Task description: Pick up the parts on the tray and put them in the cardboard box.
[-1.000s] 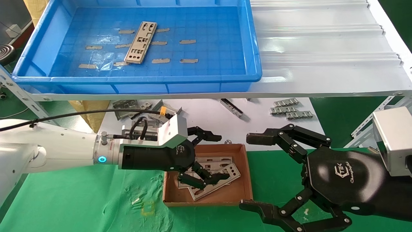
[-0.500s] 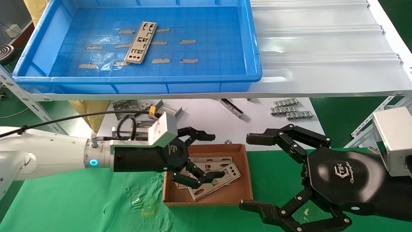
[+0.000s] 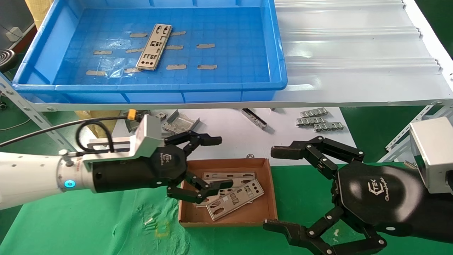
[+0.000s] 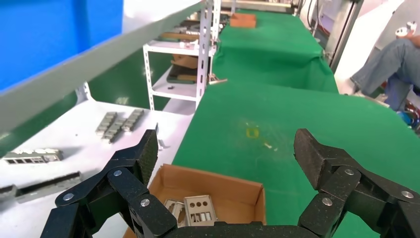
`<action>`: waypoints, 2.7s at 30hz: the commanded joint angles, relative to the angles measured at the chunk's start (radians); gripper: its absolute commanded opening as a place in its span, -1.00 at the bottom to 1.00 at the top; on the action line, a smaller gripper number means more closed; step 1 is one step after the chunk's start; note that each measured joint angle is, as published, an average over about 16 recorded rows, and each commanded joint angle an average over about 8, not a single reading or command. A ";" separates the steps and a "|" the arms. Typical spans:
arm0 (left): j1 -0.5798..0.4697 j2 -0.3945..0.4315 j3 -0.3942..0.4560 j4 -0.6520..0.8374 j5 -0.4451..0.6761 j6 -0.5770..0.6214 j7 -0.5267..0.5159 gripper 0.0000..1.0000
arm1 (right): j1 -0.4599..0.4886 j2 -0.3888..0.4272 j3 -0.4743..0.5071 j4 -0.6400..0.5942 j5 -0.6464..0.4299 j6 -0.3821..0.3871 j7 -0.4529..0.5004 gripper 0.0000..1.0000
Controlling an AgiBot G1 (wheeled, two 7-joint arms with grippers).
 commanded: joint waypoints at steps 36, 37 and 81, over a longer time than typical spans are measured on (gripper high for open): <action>0.335 -0.418 -0.346 -0.742 -0.147 -0.016 -0.401 1.00 | 0.000 0.000 0.000 0.000 0.000 0.000 0.000 1.00; 0.343 -0.428 -0.353 -0.758 -0.150 -0.016 -0.410 1.00 | 0.000 0.000 0.000 0.000 0.000 0.000 0.000 1.00; 0.354 -0.442 -0.365 -0.783 -0.155 -0.017 -0.423 1.00 | 0.000 0.000 0.000 0.000 0.000 0.000 0.000 1.00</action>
